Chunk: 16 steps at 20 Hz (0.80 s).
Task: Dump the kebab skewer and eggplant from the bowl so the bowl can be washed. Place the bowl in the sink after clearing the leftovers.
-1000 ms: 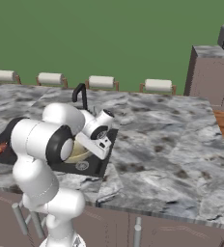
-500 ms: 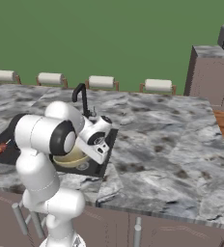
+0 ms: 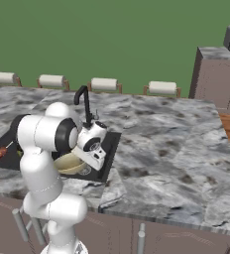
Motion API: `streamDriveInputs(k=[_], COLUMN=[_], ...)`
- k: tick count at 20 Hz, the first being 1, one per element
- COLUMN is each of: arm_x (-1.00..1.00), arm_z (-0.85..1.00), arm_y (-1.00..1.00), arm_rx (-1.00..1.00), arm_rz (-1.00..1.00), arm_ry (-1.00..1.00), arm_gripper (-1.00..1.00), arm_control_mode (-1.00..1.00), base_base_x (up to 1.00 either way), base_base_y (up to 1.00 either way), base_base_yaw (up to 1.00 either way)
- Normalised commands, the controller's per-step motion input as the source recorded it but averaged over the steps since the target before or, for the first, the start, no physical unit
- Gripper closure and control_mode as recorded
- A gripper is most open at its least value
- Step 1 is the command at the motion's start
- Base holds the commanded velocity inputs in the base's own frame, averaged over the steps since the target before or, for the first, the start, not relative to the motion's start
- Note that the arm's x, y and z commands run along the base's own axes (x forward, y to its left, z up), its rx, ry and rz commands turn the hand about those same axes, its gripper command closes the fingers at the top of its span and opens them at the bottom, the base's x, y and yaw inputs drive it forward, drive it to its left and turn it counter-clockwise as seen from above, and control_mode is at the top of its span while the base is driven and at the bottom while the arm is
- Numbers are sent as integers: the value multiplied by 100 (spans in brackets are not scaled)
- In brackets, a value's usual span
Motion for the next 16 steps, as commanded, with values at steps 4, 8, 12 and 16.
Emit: streamDriveInputs(k=[4,8,12,16], arm_x=[0,1,0,0], arm_z=[-52,-46,-35,-16], arm_y=[16,13,4,0], arm_rx=[-10,-12,-8,-1], arm_rz=[0,0,0,0], arm_ry=[0,0,0,0], arm_gripper=[100,100,100,100], arm_control_mode=[-100,-100,-100,-100], base_base_x=[0,0,0,0], base_base_y=[0,0,0,0], base_base_yaw=[0,0,0,0])
